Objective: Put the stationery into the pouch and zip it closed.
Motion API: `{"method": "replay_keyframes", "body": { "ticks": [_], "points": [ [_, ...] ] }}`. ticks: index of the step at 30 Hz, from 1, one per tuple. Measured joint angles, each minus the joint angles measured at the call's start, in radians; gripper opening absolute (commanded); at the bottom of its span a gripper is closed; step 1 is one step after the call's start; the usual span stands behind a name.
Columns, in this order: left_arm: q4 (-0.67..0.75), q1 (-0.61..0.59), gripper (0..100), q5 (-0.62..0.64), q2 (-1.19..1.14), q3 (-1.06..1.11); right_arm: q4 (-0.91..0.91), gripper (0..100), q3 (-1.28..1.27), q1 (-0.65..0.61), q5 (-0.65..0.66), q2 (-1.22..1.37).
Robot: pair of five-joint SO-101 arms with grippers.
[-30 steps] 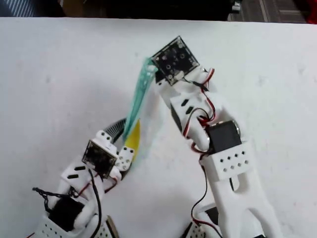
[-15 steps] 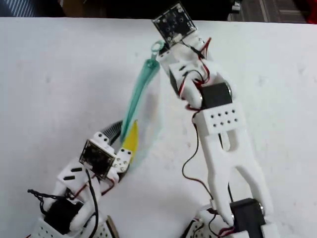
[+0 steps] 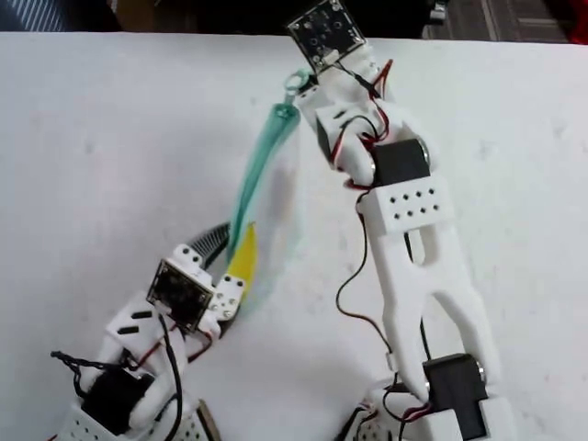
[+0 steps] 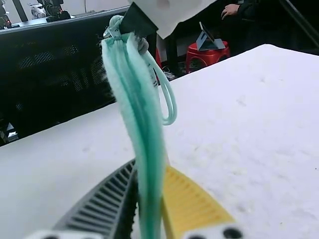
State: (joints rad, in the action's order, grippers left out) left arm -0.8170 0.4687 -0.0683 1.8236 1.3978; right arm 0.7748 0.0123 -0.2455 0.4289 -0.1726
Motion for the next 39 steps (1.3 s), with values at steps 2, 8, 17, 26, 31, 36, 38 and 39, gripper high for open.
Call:
{"method": "replay_keyframes", "body": {
  "ticks": [2,8,17,26,31,36,38,39],
  "points": [
    [0.000,0.000,2,0.000,0.000,0.000,0.000,1.7,0.000,0.002,0.000,0.000],
    [0.000,0.002,2,0.000,0.002,0.000,0.083,15.4,0.037,0.003,0.000,-0.006],
    [0.077,0.000,2,0.000,-0.002,0.026,0.430,47.9,0.080,0.026,-0.003,-0.316],
    [0.290,-0.140,2,-0.101,-0.003,0.078,0.514,47.8,-0.080,0.381,-0.005,-0.434],
    [0.299,-0.144,2,-0.226,-0.003,0.068,0.453,24.9,-0.373,0.417,-0.006,-0.439],
    [0.434,-0.144,2,-0.316,-0.054,0.066,0.279,5.8,-0.671,0.397,-0.018,-0.439],
    [0.502,-0.149,2,-0.327,-0.146,0.040,0.190,9.8,-0.775,0.382,-0.074,-0.440],
    [0.525,-0.149,2,-0.330,-0.206,0.009,0.144,9.4,-0.824,0.377,-0.104,-0.440]
  ]
}}
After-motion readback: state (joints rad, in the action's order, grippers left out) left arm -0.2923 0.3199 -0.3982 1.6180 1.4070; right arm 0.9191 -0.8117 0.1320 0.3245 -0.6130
